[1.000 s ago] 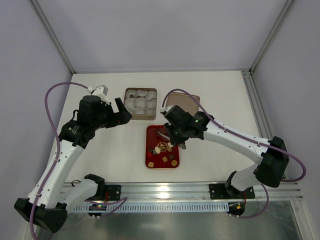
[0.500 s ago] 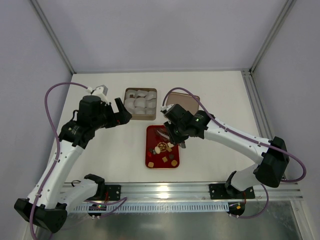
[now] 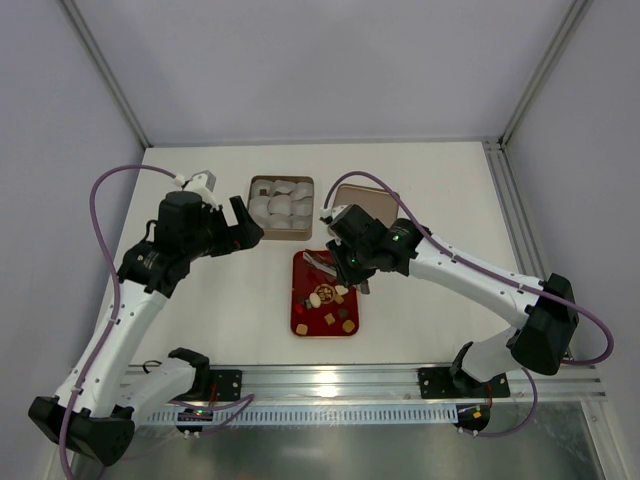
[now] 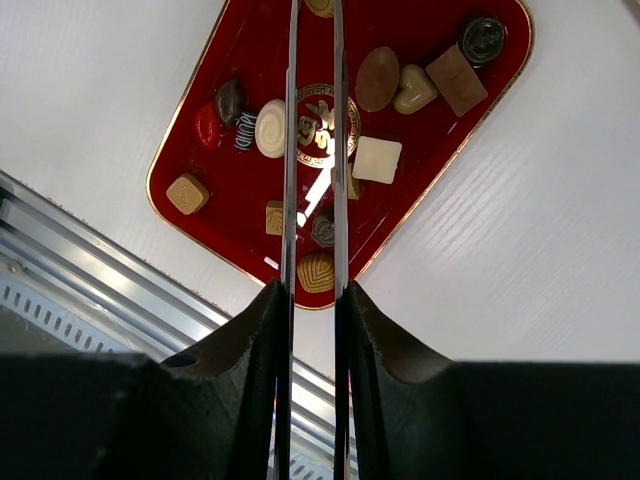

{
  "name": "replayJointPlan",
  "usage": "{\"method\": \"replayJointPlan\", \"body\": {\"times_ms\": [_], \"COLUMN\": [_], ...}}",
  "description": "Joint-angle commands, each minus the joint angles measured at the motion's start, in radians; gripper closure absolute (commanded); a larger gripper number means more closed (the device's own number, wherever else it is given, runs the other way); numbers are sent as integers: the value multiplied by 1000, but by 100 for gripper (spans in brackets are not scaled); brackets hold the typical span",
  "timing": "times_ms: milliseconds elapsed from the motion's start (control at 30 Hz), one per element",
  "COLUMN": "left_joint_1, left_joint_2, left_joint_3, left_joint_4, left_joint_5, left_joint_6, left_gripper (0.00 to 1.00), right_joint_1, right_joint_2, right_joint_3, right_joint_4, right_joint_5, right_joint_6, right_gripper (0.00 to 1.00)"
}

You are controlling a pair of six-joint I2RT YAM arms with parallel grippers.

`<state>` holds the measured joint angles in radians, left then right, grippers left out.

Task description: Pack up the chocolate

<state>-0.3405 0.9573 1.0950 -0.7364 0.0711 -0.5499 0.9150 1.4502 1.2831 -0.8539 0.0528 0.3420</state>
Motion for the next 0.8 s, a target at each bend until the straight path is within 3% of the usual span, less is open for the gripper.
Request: {"method": "replayJointPlan", "body": {"times_ms": [0,433,767], "left_joint_1": [-2,-2,-2], "left_joint_2": [-11,-9,-8], "left_joint_3": [-3,-6,-7], "left_joint_4": [28,26,32], "left_joint_5": [-5,-4,-4], "left_joint_6": [4,4,2], "left_gripper": [0,0,0], "right_joint_1": [-2,-2,-33], "right_joint_2": [-16,-7,84], "right_joint_3": [38,47,198], "right_joint_4": [16,16,9], "right_joint_5": [-8,-8,-31], "right_joint_6": [-8,-8,-50], "right_gripper": [68,68,68]}}
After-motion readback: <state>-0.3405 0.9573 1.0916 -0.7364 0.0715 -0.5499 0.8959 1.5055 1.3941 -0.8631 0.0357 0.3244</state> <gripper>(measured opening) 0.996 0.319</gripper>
